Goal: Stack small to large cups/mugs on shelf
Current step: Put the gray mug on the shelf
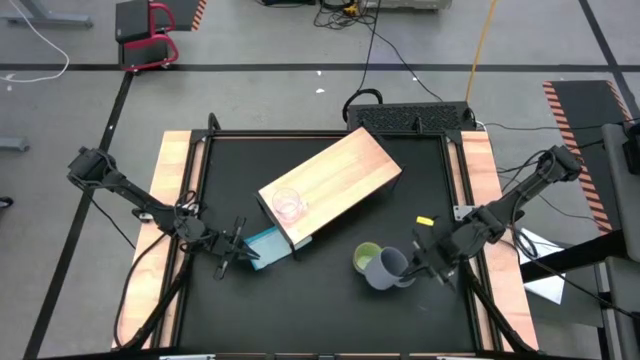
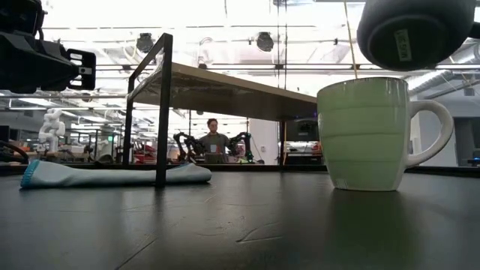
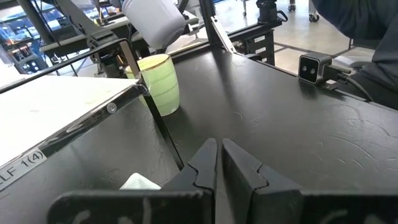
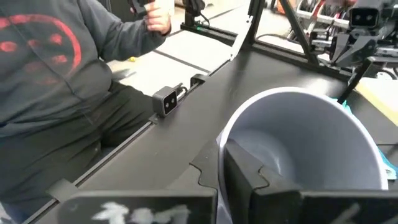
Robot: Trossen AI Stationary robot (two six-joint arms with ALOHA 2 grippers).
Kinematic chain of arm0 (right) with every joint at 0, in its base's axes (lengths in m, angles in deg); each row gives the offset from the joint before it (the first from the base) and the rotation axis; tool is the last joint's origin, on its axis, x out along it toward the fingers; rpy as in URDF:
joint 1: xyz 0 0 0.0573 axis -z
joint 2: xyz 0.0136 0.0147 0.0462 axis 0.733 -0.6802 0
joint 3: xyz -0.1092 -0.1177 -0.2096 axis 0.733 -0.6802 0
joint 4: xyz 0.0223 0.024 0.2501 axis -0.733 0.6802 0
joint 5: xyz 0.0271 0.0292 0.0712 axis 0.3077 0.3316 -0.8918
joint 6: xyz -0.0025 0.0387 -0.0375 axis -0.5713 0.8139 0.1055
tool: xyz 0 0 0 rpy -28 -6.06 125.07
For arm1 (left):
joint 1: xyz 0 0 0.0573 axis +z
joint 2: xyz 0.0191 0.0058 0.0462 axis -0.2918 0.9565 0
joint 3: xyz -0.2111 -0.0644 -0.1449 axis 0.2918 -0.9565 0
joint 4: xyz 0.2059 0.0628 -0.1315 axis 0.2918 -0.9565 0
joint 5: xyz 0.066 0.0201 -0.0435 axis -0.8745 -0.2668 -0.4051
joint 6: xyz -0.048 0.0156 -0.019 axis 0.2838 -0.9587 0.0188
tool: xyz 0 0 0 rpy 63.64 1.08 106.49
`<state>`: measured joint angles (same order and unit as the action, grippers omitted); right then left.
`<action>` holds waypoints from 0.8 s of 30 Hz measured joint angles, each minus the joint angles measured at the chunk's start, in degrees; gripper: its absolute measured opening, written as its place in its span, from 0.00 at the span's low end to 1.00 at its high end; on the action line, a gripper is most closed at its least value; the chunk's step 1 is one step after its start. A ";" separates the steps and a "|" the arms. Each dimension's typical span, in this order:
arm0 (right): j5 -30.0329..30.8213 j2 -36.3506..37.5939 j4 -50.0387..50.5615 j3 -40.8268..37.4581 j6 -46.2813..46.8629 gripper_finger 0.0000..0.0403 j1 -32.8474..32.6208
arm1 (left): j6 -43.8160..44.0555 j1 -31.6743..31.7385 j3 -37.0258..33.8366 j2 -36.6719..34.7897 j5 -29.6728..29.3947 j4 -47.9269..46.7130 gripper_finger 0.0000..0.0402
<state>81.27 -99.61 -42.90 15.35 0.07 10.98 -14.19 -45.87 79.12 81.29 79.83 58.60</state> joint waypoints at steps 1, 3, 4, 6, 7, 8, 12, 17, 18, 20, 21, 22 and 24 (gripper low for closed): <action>0.00 0.34 -0.88 -0.55 -0.13 0.00 0.00 | 0.00 0.02 0.00 -0.02 0.00 0.00 0.06; 0.00 0.94 -1.43 -1.38 -0.26 0.00 0.00 | 0.00 0.02 0.00 -0.01 0.00 -0.01 0.06; 0.00 1.05 -1.55 -1.64 -0.09 0.00 0.00 | 0.00 0.01 0.00 -0.01 0.00 -0.02 0.06; -0.01 1.05 -1.81 -2.09 0.36 0.00 0.00 | 0.00 0.02 0.00 0.00 -0.01 -0.03 0.06; -0.01 1.05 -1.89 -2.35 0.61 0.00 -0.02 | 0.00 0.02 0.00 0.00 -0.02 -0.02 0.06; 0.00 1.05 -2.11 -2.66 0.84 0.00 -0.03 | 0.00 0.02 0.00 -0.02 -0.02 -0.04 0.06; 0.00 1.07 -4.67 -4.27 0.60 0.00 -0.75 | 0.00 0.02 0.00 -0.01 -0.02 -0.04 0.06; -0.01 1.12 -8.65 -6.08 -0.98 0.00 -2.04 | 0.00 0.02 0.00 -0.02 -0.02 -0.04 0.06; -0.01 1.17 -8.88 -6.09 -0.94 0.00 -2.16 | 0.00 0.01 0.00 -0.01 -0.02 -0.04 0.06; 0.00 1.18 -9.52 -6.09 -0.96 0.00 -2.36 | 0.00 0.02 0.00 -0.02 -0.02 -0.04 0.06; 0.01 1.19 -9.83 -6.09 -0.99 0.00 -2.51 | 0.00 0.02 0.00 -0.02 -0.02 -0.04 0.06; 0.02 1.30 -10.20 -6.09 -1.19 0.00 -2.61 | 0.00 0.01 0.00 0.00 -0.04 -0.04 0.06; 0.02 1.45 -11.37 -6.09 -1.37 0.00 -2.60 | 0.00 0.01 0.00 -0.01 -0.03 -0.04 0.06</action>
<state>81.29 -98.16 -54.28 9.26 -1.30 8.38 -14.19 -45.86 79.12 81.28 79.80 58.56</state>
